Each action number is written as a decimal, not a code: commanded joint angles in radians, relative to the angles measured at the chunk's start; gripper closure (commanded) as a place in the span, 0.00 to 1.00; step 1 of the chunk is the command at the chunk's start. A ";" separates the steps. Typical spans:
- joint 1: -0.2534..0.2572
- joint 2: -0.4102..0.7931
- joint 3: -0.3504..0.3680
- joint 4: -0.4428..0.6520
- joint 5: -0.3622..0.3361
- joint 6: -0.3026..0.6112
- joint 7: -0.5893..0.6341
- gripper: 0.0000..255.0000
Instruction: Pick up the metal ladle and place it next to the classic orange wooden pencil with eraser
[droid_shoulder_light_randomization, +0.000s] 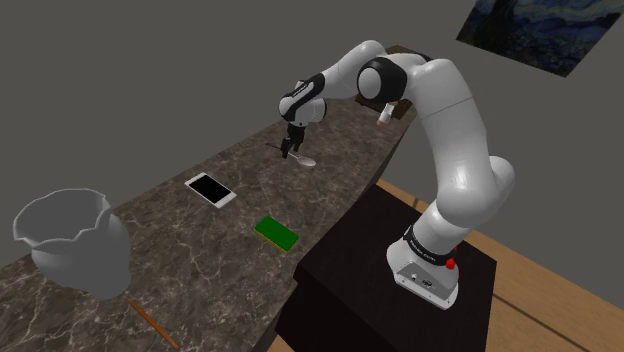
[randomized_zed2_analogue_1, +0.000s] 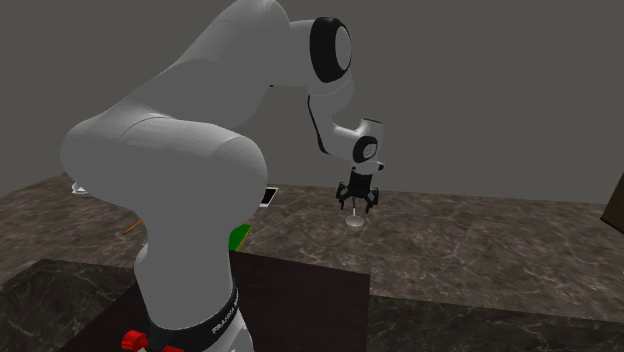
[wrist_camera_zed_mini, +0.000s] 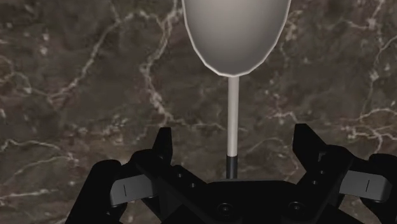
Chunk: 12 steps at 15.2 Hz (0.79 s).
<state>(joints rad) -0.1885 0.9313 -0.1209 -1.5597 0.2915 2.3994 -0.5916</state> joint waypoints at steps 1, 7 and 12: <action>0.000 0.001 0.000 0.001 0.000 0.000 0.000 0.00; 0.000 0.001 0.000 0.001 0.000 0.000 0.000 1.00; 0.000 0.001 0.000 0.001 0.000 0.000 0.000 1.00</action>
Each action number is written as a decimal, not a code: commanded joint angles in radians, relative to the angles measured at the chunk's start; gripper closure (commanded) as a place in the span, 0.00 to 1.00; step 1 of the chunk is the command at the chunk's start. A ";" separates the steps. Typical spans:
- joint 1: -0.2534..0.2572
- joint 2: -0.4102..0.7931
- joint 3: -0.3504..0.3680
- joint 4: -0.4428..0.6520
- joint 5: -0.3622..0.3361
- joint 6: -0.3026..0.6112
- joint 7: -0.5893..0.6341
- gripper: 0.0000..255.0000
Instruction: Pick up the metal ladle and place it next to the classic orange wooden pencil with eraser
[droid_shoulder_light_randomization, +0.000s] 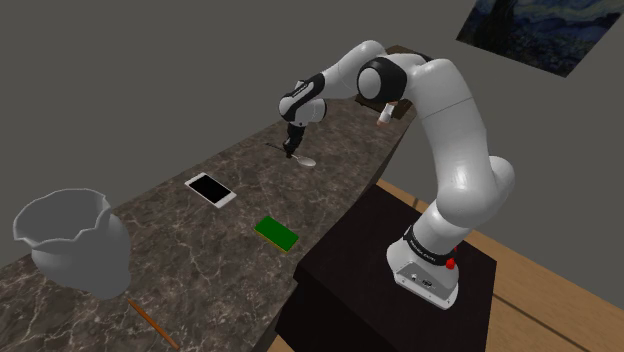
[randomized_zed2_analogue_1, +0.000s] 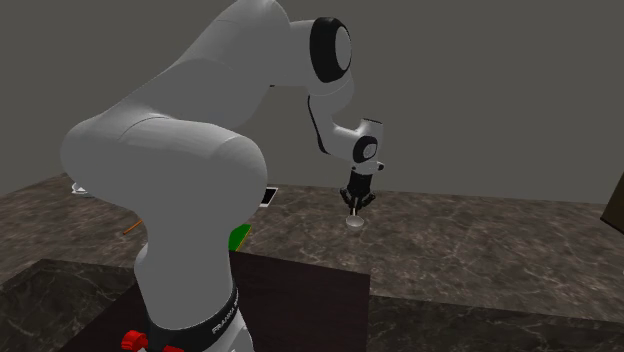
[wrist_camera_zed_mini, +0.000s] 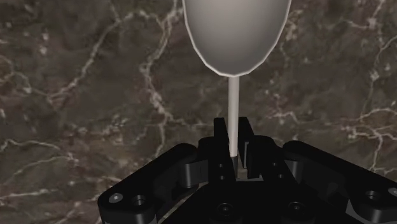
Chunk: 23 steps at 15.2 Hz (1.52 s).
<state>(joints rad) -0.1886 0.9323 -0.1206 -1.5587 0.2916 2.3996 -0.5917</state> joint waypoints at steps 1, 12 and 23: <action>0.000 0.000 0.000 0.000 0.000 0.000 0.000 1.00; 0.012 -0.111 -0.017 -0.049 -0.015 -0.063 0.013 1.00; 0.023 -0.219 -0.034 -0.075 -0.034 -0.144 0.030 1.00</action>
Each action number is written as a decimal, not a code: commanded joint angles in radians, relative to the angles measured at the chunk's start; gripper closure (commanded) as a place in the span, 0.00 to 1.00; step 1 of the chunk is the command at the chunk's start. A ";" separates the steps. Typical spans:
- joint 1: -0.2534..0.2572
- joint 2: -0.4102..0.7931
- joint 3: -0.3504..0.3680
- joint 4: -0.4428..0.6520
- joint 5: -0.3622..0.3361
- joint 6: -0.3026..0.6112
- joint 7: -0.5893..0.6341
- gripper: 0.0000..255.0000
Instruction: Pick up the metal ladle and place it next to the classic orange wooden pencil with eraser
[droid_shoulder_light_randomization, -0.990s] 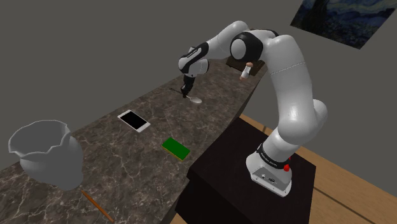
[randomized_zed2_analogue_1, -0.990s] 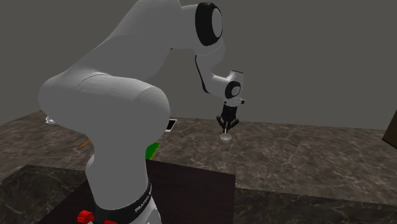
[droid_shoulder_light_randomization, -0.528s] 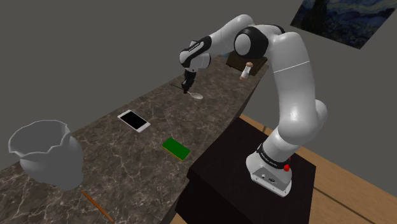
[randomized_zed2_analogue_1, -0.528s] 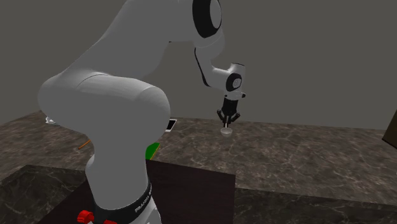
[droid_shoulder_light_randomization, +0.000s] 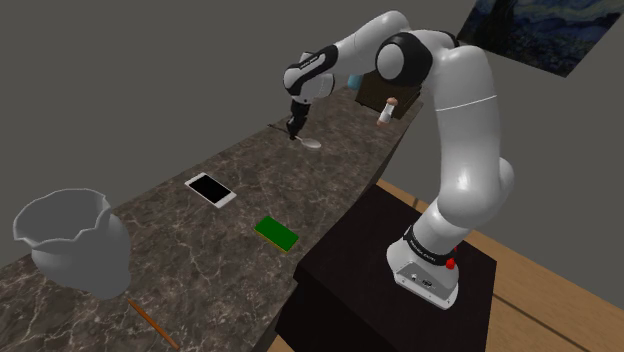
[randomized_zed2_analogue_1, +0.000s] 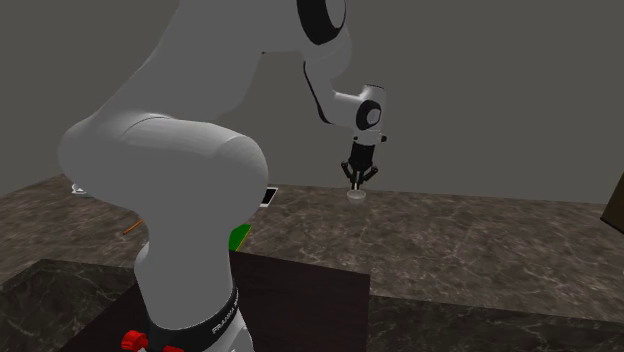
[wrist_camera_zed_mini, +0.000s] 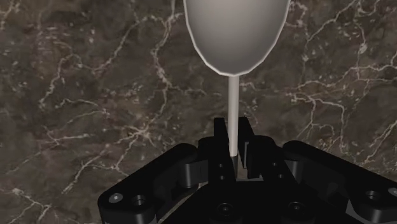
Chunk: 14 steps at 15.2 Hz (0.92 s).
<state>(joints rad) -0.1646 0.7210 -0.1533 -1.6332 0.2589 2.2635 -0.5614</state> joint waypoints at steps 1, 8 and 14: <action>0.016 -0.029 0.001 -0.040 -0.001 0.012 0.012 1.00; 0.131 -0.155 0.022 -0.274 0.002 0.134 0.112 1.00; 0.232 -0.232 0.048 -0.420 0.005 0.218 0.217 1.00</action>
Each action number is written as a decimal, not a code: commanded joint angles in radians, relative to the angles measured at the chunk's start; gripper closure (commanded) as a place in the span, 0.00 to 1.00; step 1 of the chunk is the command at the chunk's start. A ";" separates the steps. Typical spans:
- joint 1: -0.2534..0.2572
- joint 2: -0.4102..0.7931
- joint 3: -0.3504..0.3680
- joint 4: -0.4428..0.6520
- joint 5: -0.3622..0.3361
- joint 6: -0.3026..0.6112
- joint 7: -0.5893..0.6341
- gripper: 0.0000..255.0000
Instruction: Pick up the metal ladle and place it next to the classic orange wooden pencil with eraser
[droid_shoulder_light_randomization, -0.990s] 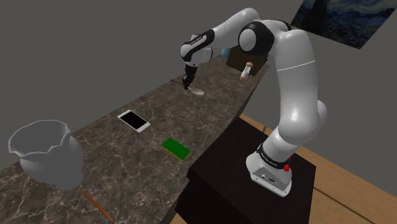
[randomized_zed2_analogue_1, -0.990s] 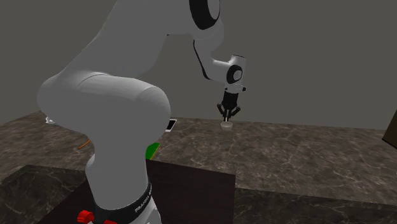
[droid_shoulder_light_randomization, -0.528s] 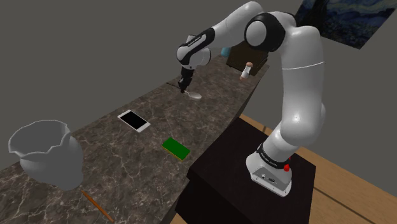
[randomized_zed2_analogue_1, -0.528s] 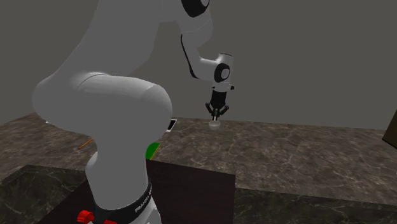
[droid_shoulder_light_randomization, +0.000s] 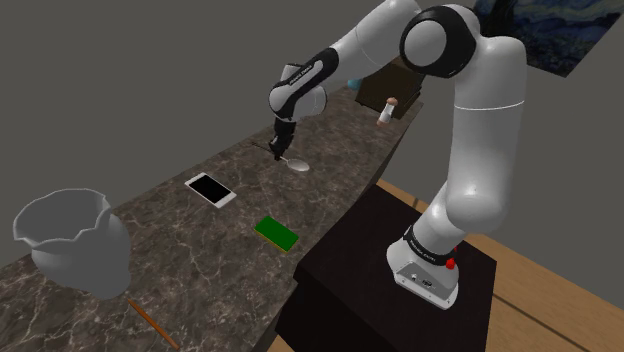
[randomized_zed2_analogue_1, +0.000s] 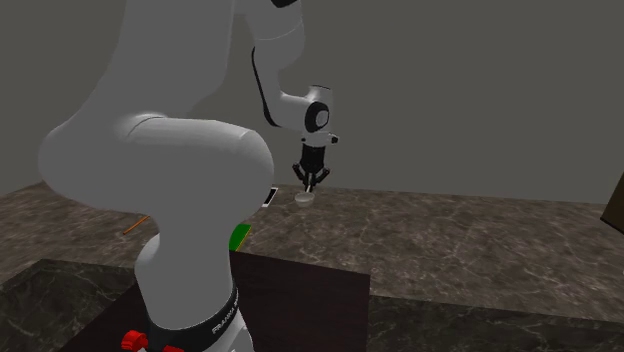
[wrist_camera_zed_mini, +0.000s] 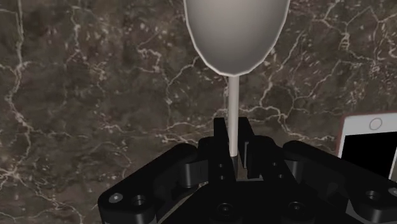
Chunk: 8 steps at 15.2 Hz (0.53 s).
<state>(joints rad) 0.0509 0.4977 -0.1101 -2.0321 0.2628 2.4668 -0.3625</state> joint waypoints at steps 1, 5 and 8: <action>0.034 -0.019 0.010 -0.041 0.002 0.027 0.038 1.00; 0.103 -0.054 0.031 -0.110 0.003 0.073 0.119 1.00; 0.158 -0.073 0.047 -0.150 0.003 0.103 0.184 1.00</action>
<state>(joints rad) 0.1897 0.4339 -0.0674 -2.1697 0.2671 2.5626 -0.2035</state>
